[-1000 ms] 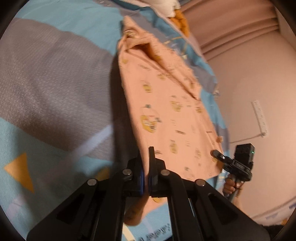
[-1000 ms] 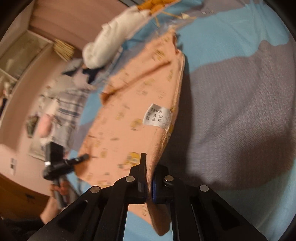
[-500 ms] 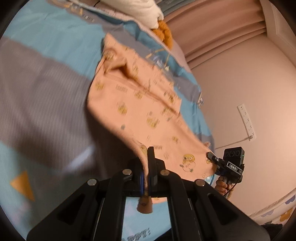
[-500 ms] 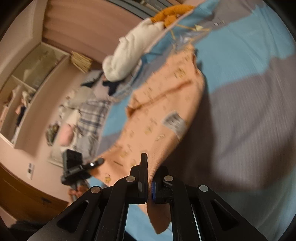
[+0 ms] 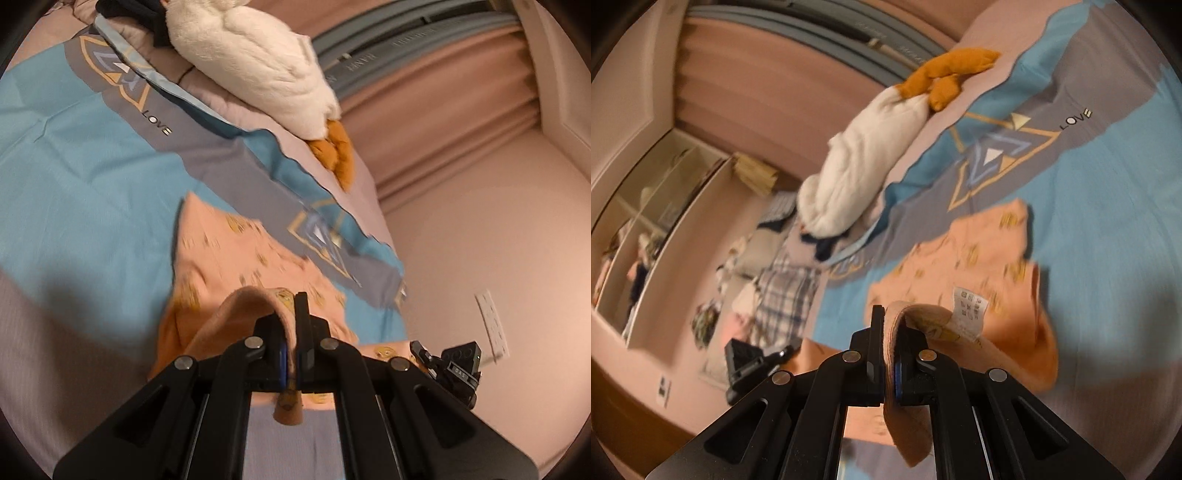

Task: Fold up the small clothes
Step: 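Grasp the hem with both grippers and fold it up toward the collar, then open both grippers and lift them off the folded shirt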

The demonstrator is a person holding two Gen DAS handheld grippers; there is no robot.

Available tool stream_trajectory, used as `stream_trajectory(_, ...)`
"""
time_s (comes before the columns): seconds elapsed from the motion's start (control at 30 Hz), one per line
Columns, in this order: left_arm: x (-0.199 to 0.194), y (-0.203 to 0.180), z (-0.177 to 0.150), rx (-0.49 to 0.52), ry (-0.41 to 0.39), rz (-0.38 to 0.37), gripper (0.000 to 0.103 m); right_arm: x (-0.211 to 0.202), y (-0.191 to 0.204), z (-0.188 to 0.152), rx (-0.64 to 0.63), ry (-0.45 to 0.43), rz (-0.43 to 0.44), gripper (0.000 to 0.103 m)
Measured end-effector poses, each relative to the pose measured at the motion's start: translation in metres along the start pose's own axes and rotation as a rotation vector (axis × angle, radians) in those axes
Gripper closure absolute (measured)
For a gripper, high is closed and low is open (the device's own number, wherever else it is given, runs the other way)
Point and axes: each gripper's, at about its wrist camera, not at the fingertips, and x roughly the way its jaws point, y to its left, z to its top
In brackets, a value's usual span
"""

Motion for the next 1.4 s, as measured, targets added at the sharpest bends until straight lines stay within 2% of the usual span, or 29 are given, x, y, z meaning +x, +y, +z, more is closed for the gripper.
stream_trajectory(0.13, 0.036, 0.023, 0.029, -0.051, 0.008, 0.050, 0.102, 0.036, -0.028, 0.035, 0.073, 0.005, -0.072, 0.098)
stream_trajectory(0.27, 0.069, 0.047, 0.047, -0.112, 0.046, 0.113, 0.102, 0.067, -0.051, 0.052, 0.126, 0.047, -0.136, 0.098)
stream_trajectory(0.37, 0.083, 0.055, 0.050, -0.122, 0.109, 0.133, 0.102, 0.088, -0.068, 0.051, 0.198, 0.154, -0.167, 0.098)
stream_trajectory(0.43, 0.087, 0.056, 0.052, -0.107, 0.159, 0.159, 0.102, 0.095, -0.070, 0.046, 0.213, 0.229, -0.177, 0.087)
stream_trajectory(0.53, 0.088, 0.062, 0.059, -0.139, 0.186, 0.137, 0.102, 0.104, -0.078, 0.039, 0.299, 0.342, -0.121, 0.081)
stream_trajectory(0.6, 0.090, 0.068, 0.069, -0.199, 0.163, 0.118, 0.101, 0.104, -0.083, 0.045, 0.361, 0.311, -0.084, 0.080)
stream_trajectory(0.67, 0.089, 0.074, 0.080, -0.264, 0.093, 0.103, 0.098, 0.102, -0.090, 0.056, 0.420, 0.224, -0.013, 0.078)
stream_trajectory(0.7, 0.090, 0.076, 0.084, -0.291, 0.072, 0.095, 0.089, 0.102, -0.094, 0.060, 0.446, 0.179, 0.015, 0.074)
stream_trajectory(0.73, 0.091, 0.080, 0.089, -0.337, 0.046, 0.091, 0.069, 0.101, -0.101, 0.065, 0.481, 0.121, 0.043, 0.067)
stream_trajectory(0.8, 0.087, 0.086, 0.098, -0.385, -0.007, 0.121, 0.050, 0.097, -0.113, 0.071, 0.541, 0.029, 0.065, 0.060)
stream_trajectory(0.87, 0.078, 0.084, 0.109, -0.344, -0.035, 0.217, 0.050, 0.088, -0.120, 0.075, 0.556, -0.042, 0.041, 0.060)
stream_trajectory(0.9, 0.076, 0.082, 0.111, -0.322, -0.040, 0.238, 0.050, 0.080, -0.122, 0.076, 0.550, -0.076, 0.013, 0.060)
stream_trajectory(0.97, 0.065, 0.070, 0.113, -0.221, -0.043, 0.277, 0.050, 0.066, -0.121, 0.076, 0.524, -0.113, 0.016, 0.060)
stream_trajectory(1.07, 0.057, 0.044, 0.100, -0.031, -0.002, 0.304, 0.050, 0.046, -0.101, 0.074, 0.355, -0.118, -0.028, 0.060)
stream_trajectory(1.13, 0.055, 0.029, 0.083, 0.065, 0.044, 0.299, 0.050, 0.053, -0.075, 0.070, 0.198, -0.031, -0.043, 0.060)
stream_trajectory(1.17, 0.057, 0.023, 0.076, 0.105, 0.067, 0.296, 0.050, 0.063, -0.053, 0.062, 0.087, 0.040, -0.063, 0.060)
stream_trajectory(1.2, 0.061, 0.015, 0.066, 0.151, 0.096, 0.291, 0.050, 0.069, -0.040, 0.054, 0.005, 0.086, -0.083, 0.062)
stream_trajectory(1.23, 0.068, 0.005, 0.053, 0.214, 0.139, 0.286, 0.050, 0.076, -0.030, 0.046, -0.061, 0.126, -0.108, 0.070)
stream_trajectory(1.3, 0.080, -0.004, 0.035, 0.291, 0.193, 0.291, 0.051, 0.100, -0.013, 0.028, -0.182, 0.231, -0.187, 0.079)
stream_trajectory(1.33, 0.092, -0.012, 0.023, 0.345, 0.229, 0.295, 0.054, 0.111, -0.010, 0.022, -0.220, 0.262, -0.228, 0.082)
stream_trajectory(1.4, 0.114, -0.015, 0.012, 0.392, 0.275, 0.308, 0.058, 0.140, -0.007, 0.013, -0.291, 0.327, -0.331, 0.086)
